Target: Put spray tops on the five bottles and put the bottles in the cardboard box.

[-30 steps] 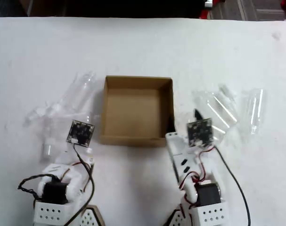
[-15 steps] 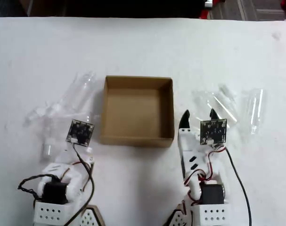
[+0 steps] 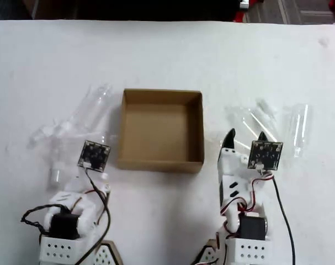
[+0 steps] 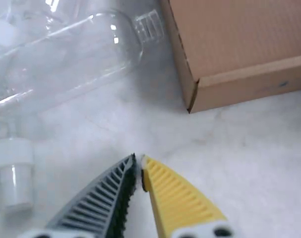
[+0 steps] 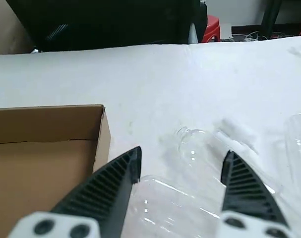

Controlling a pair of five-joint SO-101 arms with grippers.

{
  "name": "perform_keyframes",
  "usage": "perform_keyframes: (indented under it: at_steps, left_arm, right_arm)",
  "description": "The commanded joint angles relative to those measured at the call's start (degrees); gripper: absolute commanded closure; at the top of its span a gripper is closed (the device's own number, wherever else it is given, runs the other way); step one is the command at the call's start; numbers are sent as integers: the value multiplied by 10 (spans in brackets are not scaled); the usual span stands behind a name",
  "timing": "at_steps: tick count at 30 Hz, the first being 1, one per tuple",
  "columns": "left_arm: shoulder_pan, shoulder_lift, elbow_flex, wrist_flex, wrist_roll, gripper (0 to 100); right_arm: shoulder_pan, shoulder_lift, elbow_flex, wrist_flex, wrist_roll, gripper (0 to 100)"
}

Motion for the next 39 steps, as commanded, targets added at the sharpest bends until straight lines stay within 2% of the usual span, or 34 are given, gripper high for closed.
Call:
perform_keyframes:
  at_steps: [1, 4, 8, 10, 13, 16, 22, 31, 36, 39]
  left_arm:
    - [-1, -5, 0, 3, -6, 979]
    - [-1, -5, -1, 1, -7, 979]
    - [-1, -5, 2, -14, -7, 979]
    - [-7, -5, 2, -14, -20, 979]
    - [-38, -5, -8, -12, -79, 979]
    - [-55, -5, -45, 27, -138, 979]
    - [-92, -5, -120, 38, -252, 979]
    - [-133, -5, -219, 41, -524, 979]
    - [-135, -5, -229, 136, -586, 979]
    - [-139, -5, -266, 149, -571, 979]
  right_arm:
    - [7, -4, 4, -5, -10, 762]
    - [10, -4, 4, -2, -10, 794]
    - [10, -4, 4, -6, -9, 943]
    - [10, -4, 4, -6, -4, 966]
    - [6, -3, 4, -1, 33, 967]
    - [6, -3, 4, 0, 34, 969]
    - [6, -3, 4, 0, 34, 967]
    - [6, -3, 4, 0, 39, 967]
    - [6, -3, 4, -1, 40, 967]
    - [6, -3, 4, -3, 40, 967]
